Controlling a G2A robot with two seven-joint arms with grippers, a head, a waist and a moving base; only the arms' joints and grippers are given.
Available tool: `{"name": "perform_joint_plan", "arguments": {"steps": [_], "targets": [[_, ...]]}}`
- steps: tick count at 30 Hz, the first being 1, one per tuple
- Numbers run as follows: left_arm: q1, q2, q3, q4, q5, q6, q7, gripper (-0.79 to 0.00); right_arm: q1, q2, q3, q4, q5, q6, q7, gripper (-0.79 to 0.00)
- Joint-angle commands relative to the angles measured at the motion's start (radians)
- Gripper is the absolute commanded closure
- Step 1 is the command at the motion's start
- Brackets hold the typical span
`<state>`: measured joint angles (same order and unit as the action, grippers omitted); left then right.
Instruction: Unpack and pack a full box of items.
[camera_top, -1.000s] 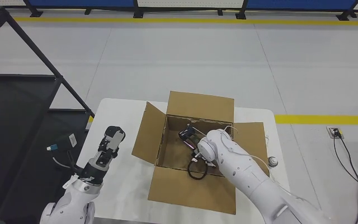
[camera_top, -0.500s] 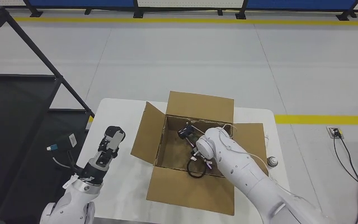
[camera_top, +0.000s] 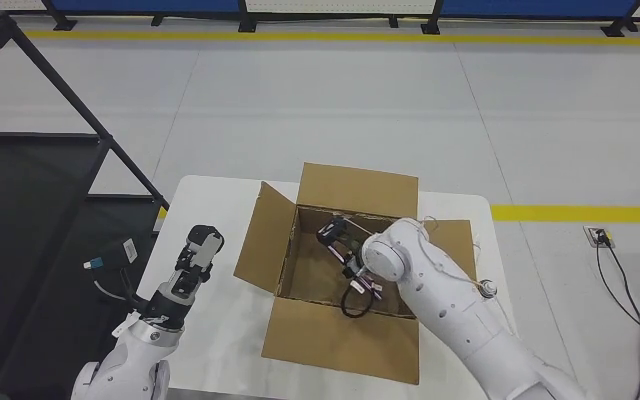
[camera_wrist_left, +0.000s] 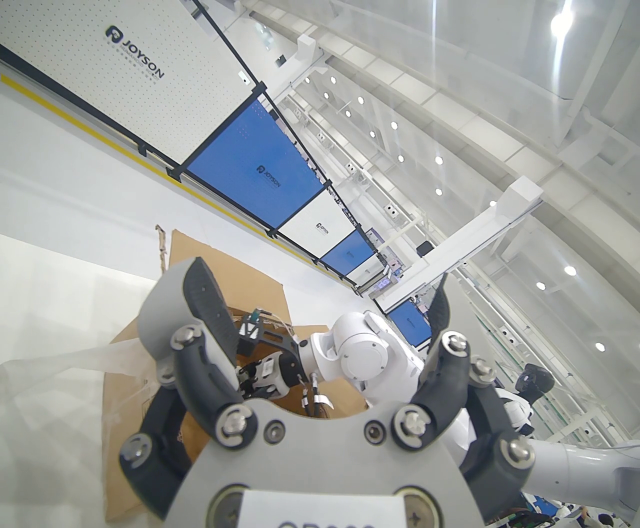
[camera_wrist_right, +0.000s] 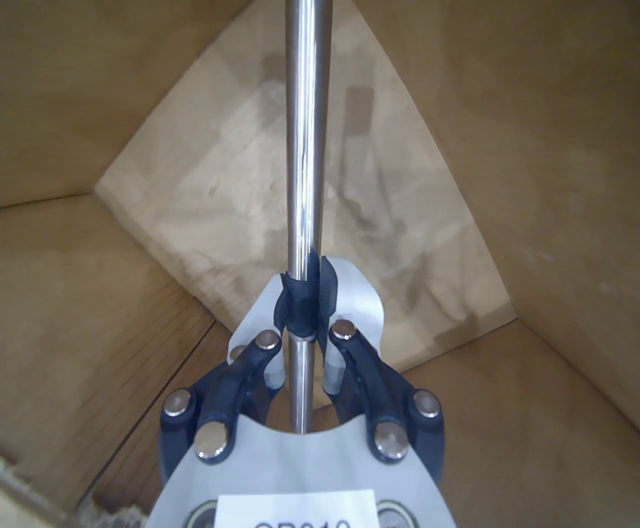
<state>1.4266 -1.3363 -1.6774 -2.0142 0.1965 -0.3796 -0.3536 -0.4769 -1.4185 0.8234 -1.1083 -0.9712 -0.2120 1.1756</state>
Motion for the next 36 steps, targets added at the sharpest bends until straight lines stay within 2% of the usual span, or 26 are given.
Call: {"name": "perform_joint_plan", "arguments": {"steps": [1,4,9,16,21,27,31,36], "targets": [[0.0,0.0,0.0,0.0,0.0,0.0,0.0,-0.785,-0.052,0.024,0.055,-0.111,-0.018,-0.003,0.015,0.0],[0.0,0.0,0.0,0.0,0.0,0.0,0.0,-0.785,-0.159,0.064,0.157,-0.316,-0.061,0.001,0.04,0.0],[0.0,0.0,0.0,0.0,0.0,0.0,0.0,-0.785,-0.317,0.108,0.31,-0.617,-0.146,0.05,0.04,0.0],[0.0,0.0,0.0,0.0,0.0,0.0,0.0,-0.785,-0.51,0.143,0.547,-0.975,-0.229,0.142,0.009,0.0],[0.0,0.0,0.0,0.0,0.0,0.0,0.0,-0.785,-0.631,0.157,0.737,-1.154,-0.228,0.221,0.04,0.0],[0.0,0.0,0.0,0.0,0.0,0.0,0.0,-0.785,-0.766,0.165,0.949,-1.232,-0.131,0.266,0.082,0.0],[0.0,0.0,0.0,0.0,0.0,0.0,0.0,-0.785,-0.837,0.168,1.032,-1.219,-0.104,0.292,0.096,0.0],[0.0,0.0,0.0,0.0,0.0,0.0,0.0,-0.785,-0.905,0.171,1.062,-1.154,-0.097,0.317,0.119,0.0]]}}
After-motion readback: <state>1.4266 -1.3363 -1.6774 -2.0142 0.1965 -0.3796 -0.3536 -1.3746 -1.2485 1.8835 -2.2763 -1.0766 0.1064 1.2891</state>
